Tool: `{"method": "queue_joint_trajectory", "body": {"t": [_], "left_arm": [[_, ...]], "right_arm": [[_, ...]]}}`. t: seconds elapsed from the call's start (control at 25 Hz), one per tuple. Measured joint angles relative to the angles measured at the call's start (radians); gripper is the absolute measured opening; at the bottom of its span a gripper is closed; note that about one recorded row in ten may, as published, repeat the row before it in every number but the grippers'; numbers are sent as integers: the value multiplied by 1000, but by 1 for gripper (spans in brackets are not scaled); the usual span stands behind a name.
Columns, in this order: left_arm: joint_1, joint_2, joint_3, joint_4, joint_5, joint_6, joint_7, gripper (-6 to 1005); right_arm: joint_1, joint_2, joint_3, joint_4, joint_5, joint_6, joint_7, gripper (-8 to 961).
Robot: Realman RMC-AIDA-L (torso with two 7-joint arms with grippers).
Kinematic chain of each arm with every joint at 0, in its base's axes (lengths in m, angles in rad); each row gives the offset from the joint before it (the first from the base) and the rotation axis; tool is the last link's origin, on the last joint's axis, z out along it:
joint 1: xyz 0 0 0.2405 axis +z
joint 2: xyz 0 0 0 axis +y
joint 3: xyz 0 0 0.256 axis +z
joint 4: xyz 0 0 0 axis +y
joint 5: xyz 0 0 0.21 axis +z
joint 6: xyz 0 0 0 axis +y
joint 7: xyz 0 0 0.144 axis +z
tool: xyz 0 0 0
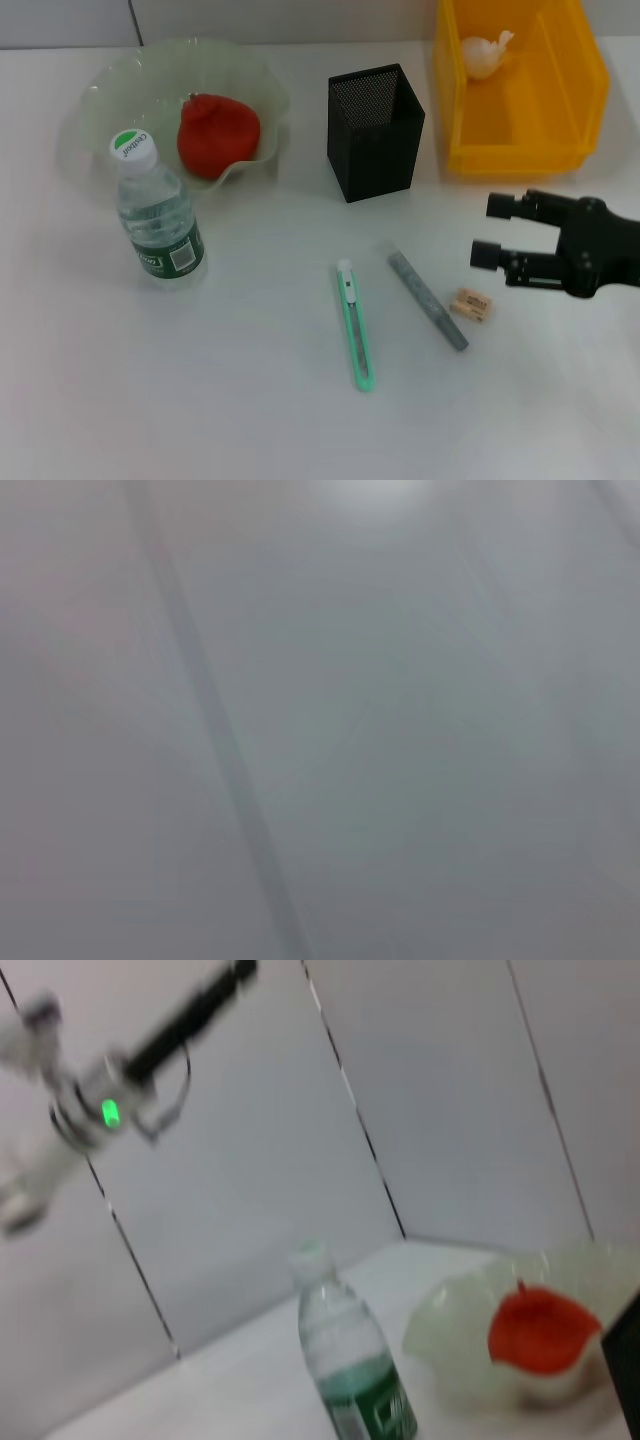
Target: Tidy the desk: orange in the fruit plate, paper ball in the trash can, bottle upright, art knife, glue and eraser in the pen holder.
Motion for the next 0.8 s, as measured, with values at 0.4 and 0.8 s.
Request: {"method": "queue_joint_trajectory", "body": {"t": [0.4, 0.8], "left_arm": [[98, 47, -62, -454, -106, 57, 246, 738], [365, 15, 285, -222, 6, 505, 70, 743]], "right_arm": [[1, 0, -6, 8, 153, -46, -40, 828], [-46, -9, 9, -69, 130, -133, -50, 828]]}}
